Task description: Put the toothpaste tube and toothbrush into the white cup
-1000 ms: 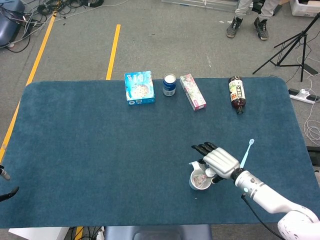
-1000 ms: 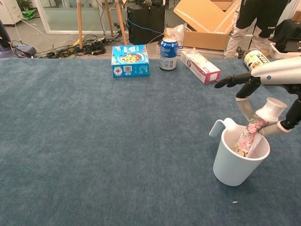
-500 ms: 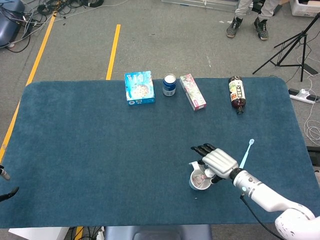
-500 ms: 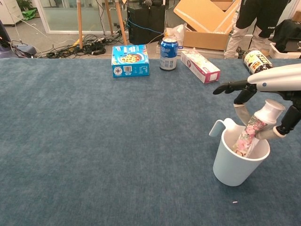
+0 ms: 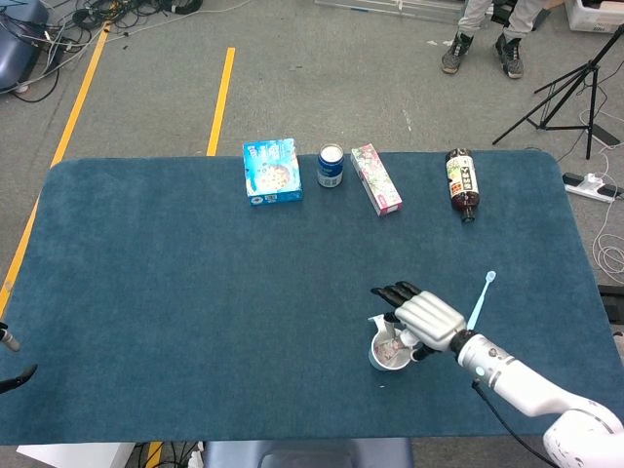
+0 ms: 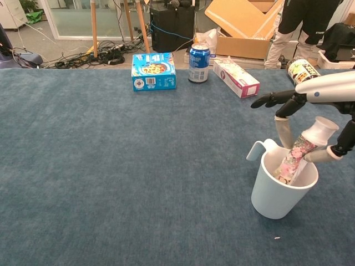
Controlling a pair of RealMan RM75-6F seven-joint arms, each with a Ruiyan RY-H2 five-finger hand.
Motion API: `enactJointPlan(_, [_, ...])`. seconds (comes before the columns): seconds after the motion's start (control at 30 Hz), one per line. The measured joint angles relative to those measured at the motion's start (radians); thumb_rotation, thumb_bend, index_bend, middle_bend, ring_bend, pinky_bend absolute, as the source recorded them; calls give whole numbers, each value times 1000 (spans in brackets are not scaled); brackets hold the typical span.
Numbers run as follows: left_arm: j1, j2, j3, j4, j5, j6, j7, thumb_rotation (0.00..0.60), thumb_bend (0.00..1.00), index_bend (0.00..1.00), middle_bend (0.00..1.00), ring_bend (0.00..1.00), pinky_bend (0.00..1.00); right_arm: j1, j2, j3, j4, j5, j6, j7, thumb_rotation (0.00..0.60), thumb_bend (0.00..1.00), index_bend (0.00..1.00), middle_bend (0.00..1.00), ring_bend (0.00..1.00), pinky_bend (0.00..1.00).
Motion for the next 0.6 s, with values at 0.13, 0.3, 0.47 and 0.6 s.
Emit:
enactJointPlan(0.13, [-1, -1, -1, 1, -2, -1, 2, 600, 106, 539, 329, 359, 409, -1, 9, -3, -2, -9, 1, 9, 600, 163, 438, 6, 0, 66])
enactJointPlan(0.3, [-1, -1, 0, 0, -3, -2, 2, 600, 106, 539, 330, 359, 409, -4, 16, -4, -5, -18, 8, 19, 600, 140, 382, 0, 0, 67])
enactJointPlan(0.47, [-1, 0, -1, 0, -4, -2, 3, 600, 106, 539, 330, 359, 409, -5, 21, -4, -8, -28, 12, 32, 600, 123, 312, 0, 0, 67])
enactJointPlan(0.6, [-1, 0, -1, 0, -4, -2, 2, 600, 106, 539, 330, 359, 409, -6, 27, -4, -13, -40, 16, 42, 600, 86, 256, 0, 0, 66])
